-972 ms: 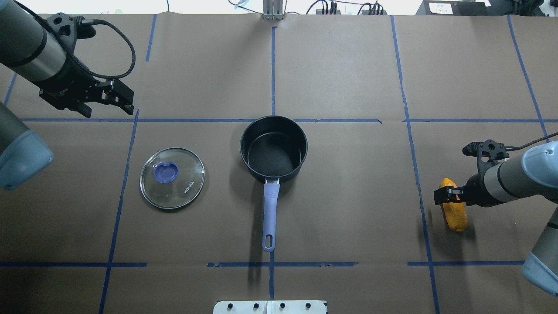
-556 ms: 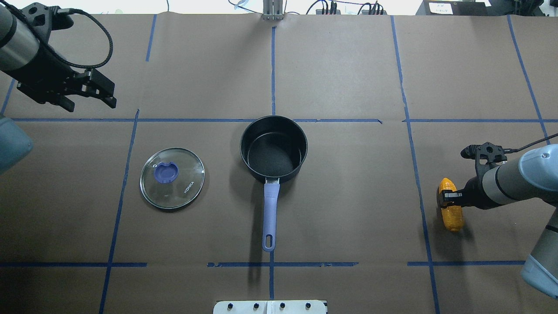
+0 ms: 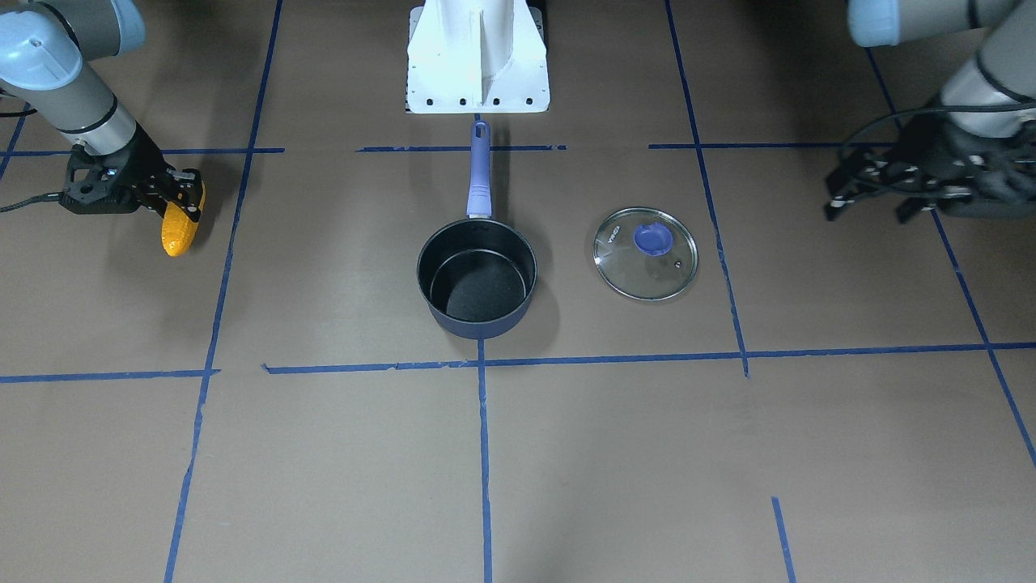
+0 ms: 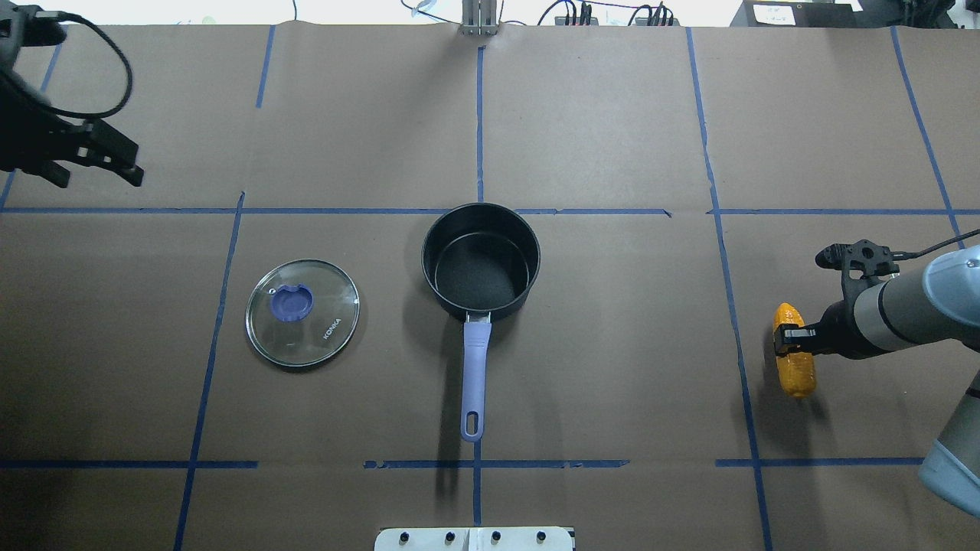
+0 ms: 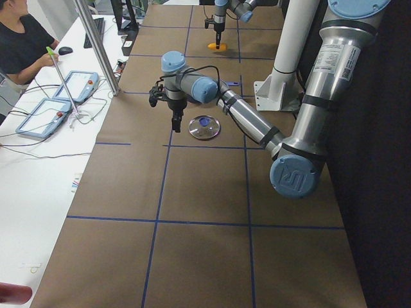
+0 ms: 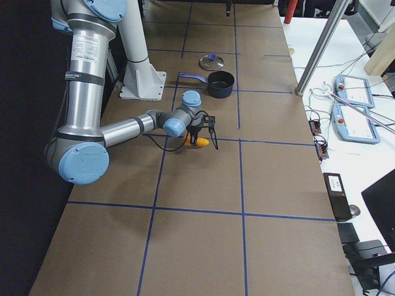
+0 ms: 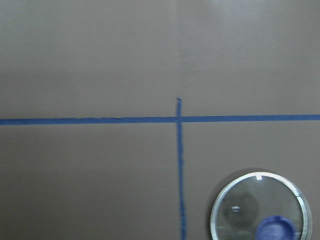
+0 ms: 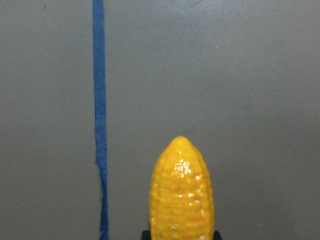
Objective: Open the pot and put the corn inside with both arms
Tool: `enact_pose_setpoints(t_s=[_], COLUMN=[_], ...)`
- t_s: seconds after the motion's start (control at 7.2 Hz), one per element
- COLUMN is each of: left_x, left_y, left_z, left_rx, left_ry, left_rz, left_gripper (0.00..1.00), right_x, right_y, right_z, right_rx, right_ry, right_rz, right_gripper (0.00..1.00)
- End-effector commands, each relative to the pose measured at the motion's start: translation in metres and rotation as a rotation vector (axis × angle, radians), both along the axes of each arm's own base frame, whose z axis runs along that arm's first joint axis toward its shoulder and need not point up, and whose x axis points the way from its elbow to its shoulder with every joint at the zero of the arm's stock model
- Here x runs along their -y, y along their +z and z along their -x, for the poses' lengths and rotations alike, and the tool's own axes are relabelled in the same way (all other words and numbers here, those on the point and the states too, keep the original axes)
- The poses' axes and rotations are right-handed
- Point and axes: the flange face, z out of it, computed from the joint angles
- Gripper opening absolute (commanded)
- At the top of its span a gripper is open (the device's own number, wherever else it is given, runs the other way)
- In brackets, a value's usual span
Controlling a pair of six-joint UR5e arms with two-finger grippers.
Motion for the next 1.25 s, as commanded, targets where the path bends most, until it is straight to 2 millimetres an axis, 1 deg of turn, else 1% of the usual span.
enact_pose_setpoints(t_s=[0.0,0.14,0.28,0.42,0.56,0.69,0.83,0.97,1.11], left_x=[0.003,0.001,0.001,-0.002,-0.004,0.004,0.01,0.014,0.015], left_y=[0.023,0.045,0.062,0.073,0.091,0.112,0.132,0.146,0.151], left_z=[0.028,0.043,0.058,0.061,0.067,0.082,0.098,0.113,0.121], left_rx=[0.038,0.055,0.066,0.073,0.08,0.089,0.097,0.101,0.103], left_ry=[0.046,0.074,0.086,0.102,0.122,0.142,0.157,0.16,0.164], left_rz=[-0.024,-0.035,-0.04,-0.04,-0.035,-0.041,-0.044,-0.047,-0.052], left_gripper=[1.0,1.0,1.0,1.0,1.0,1.0,1.0,1.0,1.0], right_x=[0.007,0.026,0.047,0.067,0.077,0.082,0.086,0.09,0.1], right_y=[-0.042,-0.074,-0.119,-0.17,-0.223,-0.26,-0.293,-0.318,-0.347], right_z=[-0.011,-0.004,0.013,0.035,0.054,0.075,0.109,0.143,0.168], right_rx=[0.018,0.055,0.061,0.045,0.032,0.047,0.072,0.076,0.085], right_ry=[0.027,0.044,0.052,0.052,0.048,0.033,0.037,0.064,0.061], right_rz=[-0.015,-0.045,-0.05,-0.036,-0.03,-0.042,-0.032,-0.02,-0.032], right_gripper=[0.01,0.01,0.01,0.01,0.01,0.02,0.02,0.02,0.02])
